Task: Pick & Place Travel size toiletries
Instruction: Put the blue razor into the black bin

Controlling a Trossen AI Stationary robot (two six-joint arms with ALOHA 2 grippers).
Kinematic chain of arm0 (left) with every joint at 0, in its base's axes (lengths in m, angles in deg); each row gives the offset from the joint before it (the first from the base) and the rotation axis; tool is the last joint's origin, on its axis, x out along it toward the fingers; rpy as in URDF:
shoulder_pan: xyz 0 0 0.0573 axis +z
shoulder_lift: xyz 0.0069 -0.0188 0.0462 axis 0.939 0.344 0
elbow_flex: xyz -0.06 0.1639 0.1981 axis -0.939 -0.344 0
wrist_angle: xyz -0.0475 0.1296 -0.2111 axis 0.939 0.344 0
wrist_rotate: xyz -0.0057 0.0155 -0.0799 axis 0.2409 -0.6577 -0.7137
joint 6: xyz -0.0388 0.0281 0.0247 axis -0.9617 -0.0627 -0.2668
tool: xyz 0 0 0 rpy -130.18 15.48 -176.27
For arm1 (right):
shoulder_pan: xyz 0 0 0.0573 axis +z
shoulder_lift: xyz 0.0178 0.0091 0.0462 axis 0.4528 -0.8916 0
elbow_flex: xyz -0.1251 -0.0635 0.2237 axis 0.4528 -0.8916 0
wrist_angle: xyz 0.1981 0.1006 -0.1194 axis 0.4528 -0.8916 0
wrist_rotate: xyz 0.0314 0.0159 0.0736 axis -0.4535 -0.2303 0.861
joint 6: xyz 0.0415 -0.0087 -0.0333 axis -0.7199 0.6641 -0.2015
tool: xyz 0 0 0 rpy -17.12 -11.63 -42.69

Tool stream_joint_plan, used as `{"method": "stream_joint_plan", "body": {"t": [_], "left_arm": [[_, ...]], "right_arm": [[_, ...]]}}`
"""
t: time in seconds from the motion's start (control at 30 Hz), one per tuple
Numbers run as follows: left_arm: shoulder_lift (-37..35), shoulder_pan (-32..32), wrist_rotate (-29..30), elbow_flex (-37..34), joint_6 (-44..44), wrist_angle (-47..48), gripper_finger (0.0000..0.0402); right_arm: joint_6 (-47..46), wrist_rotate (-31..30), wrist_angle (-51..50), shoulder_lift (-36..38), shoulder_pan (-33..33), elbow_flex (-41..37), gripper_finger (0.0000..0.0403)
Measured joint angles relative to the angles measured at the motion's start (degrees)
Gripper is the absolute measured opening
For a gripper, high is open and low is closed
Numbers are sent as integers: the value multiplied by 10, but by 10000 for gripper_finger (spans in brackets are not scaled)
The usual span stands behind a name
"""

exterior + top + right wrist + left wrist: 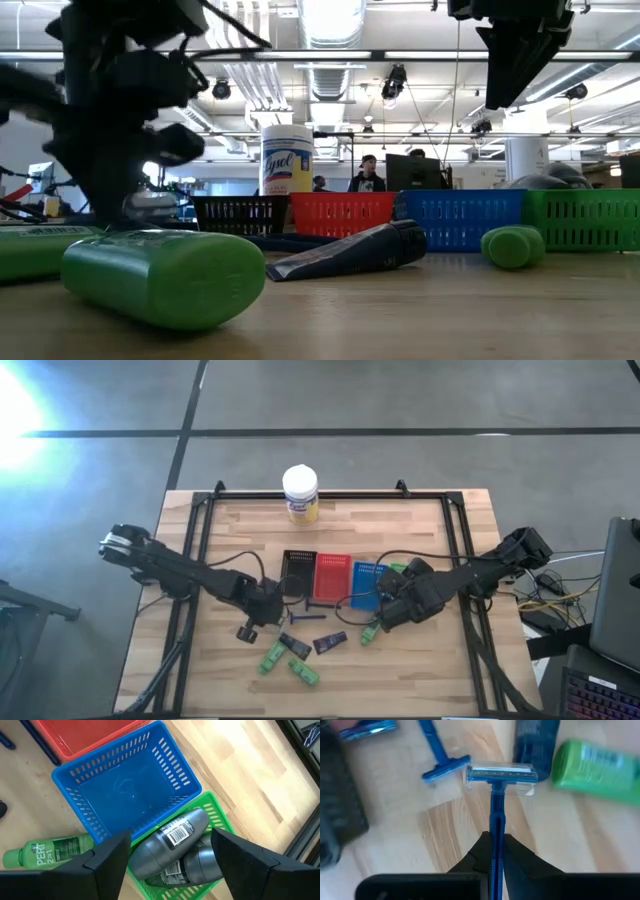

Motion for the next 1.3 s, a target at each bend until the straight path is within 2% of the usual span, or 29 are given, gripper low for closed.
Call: {"method": "stream_joint_plan", "body": {"t": [0.2, 0.4, 0.5, 0.63, 0.83, 1.03, 1.17, 1.3], "left_arm": [[-74, 16, 1, 0, -199, -14, 25], [-114, 90, 3, 0, -487, -123, 26], [-112, 125, 17, 0, -569, -174, 26], [-96, 156, 38, 0, -632, -225, 26], [-40, 181, 85, 0, -679, -219, 27], [23, 191, 124, 0, -730, -227, 27], [44, 192, 168, 0, -747, -226, 27], [57, 193, 187, 0, -761, -224, 28]], "right_arm": [[-56, -23, -3, 4, -5, -1, 251], [-158, -30, -3, 15, -34, -1, 240], [-193, -30, -2, 22, -52, -1, 235], [-210, -30, -1, 30, -64, -1, 229], [-211, -52, 0, 42, -65, -1, 224], [-234, -74, 0, 42, -65, -1, 238], [-236, -74, 0, 42, -65, -1, 250], [-225, -74, 0, 42, -65, -1, 260]]}}
